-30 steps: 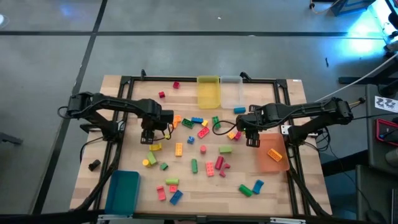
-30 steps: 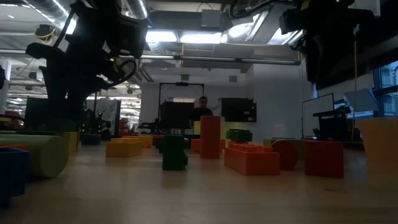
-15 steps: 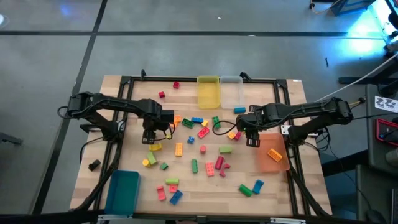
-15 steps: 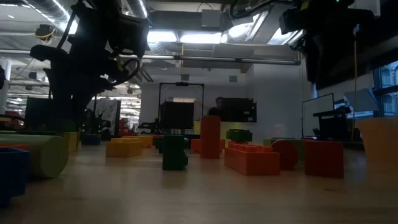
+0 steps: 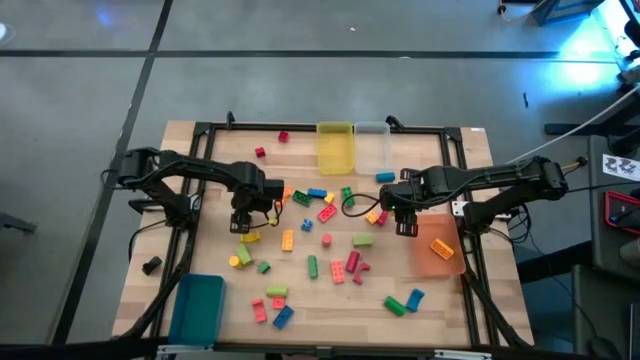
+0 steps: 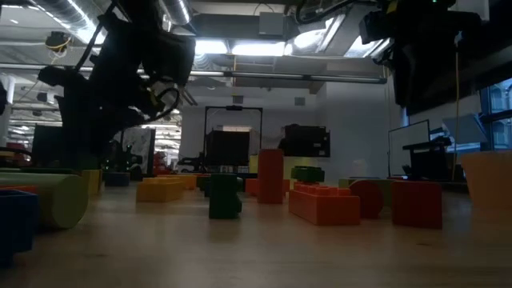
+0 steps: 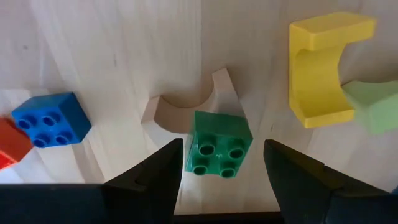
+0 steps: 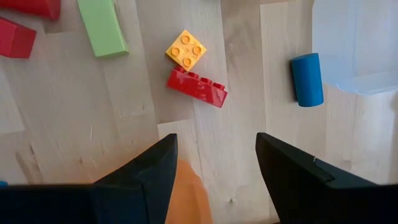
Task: Sort blocks by size
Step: Put the green square game piece into the blue bin
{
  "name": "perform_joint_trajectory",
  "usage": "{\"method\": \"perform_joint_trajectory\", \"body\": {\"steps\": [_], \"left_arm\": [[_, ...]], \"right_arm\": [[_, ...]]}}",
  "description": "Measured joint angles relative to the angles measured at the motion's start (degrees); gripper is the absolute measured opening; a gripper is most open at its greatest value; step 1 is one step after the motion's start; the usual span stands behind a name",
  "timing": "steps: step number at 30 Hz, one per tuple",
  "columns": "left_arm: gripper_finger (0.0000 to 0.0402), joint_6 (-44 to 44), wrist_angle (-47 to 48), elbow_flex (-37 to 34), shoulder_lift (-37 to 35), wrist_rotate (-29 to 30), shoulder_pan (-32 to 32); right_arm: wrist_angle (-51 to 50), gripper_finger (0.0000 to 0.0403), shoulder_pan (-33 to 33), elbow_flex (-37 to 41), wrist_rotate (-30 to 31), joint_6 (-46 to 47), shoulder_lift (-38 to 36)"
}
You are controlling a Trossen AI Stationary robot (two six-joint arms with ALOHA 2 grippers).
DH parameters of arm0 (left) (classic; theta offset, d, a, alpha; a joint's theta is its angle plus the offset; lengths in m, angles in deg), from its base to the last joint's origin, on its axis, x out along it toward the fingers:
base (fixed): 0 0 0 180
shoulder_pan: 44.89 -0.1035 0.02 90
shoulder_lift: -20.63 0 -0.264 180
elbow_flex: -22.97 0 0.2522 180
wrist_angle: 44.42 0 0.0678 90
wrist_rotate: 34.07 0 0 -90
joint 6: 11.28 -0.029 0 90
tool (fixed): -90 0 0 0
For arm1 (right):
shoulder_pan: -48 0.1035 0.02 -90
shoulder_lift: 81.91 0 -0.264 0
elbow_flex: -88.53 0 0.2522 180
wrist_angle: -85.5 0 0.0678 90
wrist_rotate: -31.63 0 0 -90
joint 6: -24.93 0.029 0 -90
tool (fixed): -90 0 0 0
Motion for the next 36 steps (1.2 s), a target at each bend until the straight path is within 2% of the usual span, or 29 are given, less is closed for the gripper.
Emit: {"method": "perform_joint_trajectory", "body": {"steps": [12, 20, 27, 32, 36], "left_arm": [[0.0207, 0.4, -0.2, 0.0, 5.1, 1.2, 0.0], [0.0125, 0.6, 0.6, 0.0, 5.1, 1.3, 0.0], [0.0125, 1.8, 3.7, 0.3, 5.1, 0.8, -0.1], [0.0125, 1.8, 7.5, 3.2, 5.1, -2.6, -0.1], [0.0126, 2.8, 13.5, 6.6, 5.1, -8.7, 0.2]], "right_arm": [[0.0, 0.022, 0.0, 0.0, 0.0, 0.0, 0.0], [0.0, 0.022, 0.0, 0.0, 0.0, -0.1, 0.0], [0.0, 0.022, 0.0, 0.0, 0.0, -0.1, 0.0], [0.0, 0.022, 0.0, 0.0, 0.0, -0.1, 0.0], [0.0, 0.022, 0.0, 0.0, 0.0, -0.1, 0.0]]}}
